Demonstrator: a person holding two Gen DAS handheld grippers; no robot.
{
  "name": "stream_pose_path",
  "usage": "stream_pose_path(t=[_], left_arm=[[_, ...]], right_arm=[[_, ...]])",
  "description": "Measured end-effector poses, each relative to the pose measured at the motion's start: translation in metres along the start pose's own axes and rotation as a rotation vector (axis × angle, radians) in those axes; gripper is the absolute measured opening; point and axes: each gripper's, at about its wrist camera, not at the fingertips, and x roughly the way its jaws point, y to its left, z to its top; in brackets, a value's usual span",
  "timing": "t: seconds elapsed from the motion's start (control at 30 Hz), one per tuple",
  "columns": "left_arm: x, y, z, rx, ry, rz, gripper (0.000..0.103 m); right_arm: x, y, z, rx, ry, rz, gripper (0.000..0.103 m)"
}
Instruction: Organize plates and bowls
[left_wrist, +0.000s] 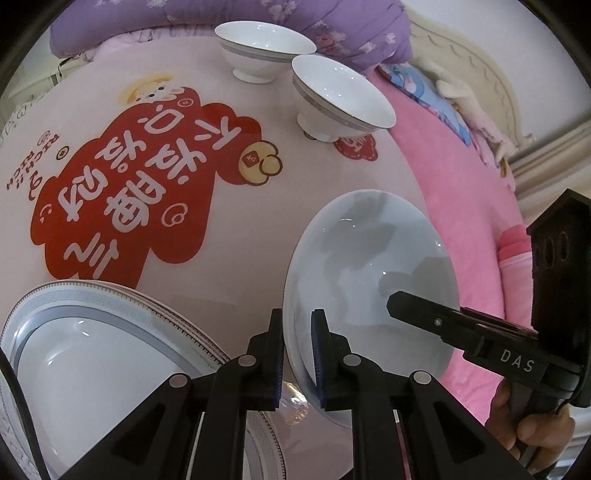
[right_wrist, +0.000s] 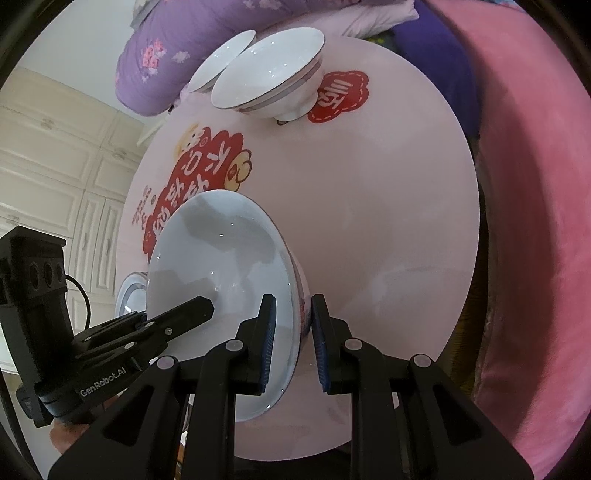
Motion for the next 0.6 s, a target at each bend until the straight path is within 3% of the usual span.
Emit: stream_pose_path(t=[0.27,0.33,0.4,0.47,0.53,0.6], left_arm=[[0.0,0.0,0.001,0.001,-0.002,-0.003,0.013],[-0.003,0.001,0.001,0.002,-0.012,-0.002,0.015],[-0.008,0.0,0.003,0.012,-0.023,-0.001,0.025],[-0.016,0.001,0.005,0.019,-0.052,-0.002,0.062],[-0.028,0.001,0.008,0.018,-0.109,0.01,0.08],[-0.038,0.001,0.011,0.025,-0.149,0.014,0.083]], right_arm=[[-0.002,0.001,0.0,-0.002,-0.006,-0.001,0.022],[-0.004,0.001,0.0,-0.004,-0.014,-0.008,0.027],[-0.008,0.0,0.002,-0.007,-0.035,-0.016,0.04],[-0.012,-0.002,0.004,-0.012,-0.052,-0.014,0.053],[-0.018,-0.004,0.007,-0.015,-0.082,-0.012,0.077],[-0.024,-0.005,0.01,-0.019,-0.109,-0.015,0.085]])
